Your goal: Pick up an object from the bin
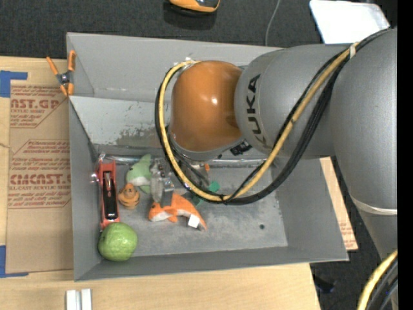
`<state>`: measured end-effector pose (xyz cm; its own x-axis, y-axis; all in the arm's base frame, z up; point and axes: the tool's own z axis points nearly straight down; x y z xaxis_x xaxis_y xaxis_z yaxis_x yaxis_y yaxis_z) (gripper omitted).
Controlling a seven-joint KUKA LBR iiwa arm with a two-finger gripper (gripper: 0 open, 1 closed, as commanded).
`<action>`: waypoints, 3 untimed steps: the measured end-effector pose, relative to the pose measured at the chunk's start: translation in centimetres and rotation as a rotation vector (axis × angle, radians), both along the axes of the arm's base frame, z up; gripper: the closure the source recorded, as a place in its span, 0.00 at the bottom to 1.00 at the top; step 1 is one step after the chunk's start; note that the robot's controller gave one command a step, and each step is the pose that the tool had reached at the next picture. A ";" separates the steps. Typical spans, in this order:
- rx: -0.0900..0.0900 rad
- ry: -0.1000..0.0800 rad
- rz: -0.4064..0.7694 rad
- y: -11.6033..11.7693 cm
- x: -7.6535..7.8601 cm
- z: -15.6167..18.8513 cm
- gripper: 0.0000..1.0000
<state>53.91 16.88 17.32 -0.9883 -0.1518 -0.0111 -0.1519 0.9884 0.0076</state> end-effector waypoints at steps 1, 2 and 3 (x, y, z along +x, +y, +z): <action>-0.001 -0.006 0.195 -1.0 0.8 0.6 1.00; 0.001 -0.004 0.116 -3.4 1.1 -2.5 1.00; 0.004 -0.008 0.054 0.4 1.7 -3.5 1.00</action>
Offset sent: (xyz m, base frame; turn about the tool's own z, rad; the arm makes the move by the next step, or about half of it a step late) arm 0.0134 -0.0496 -0.0415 -0.1586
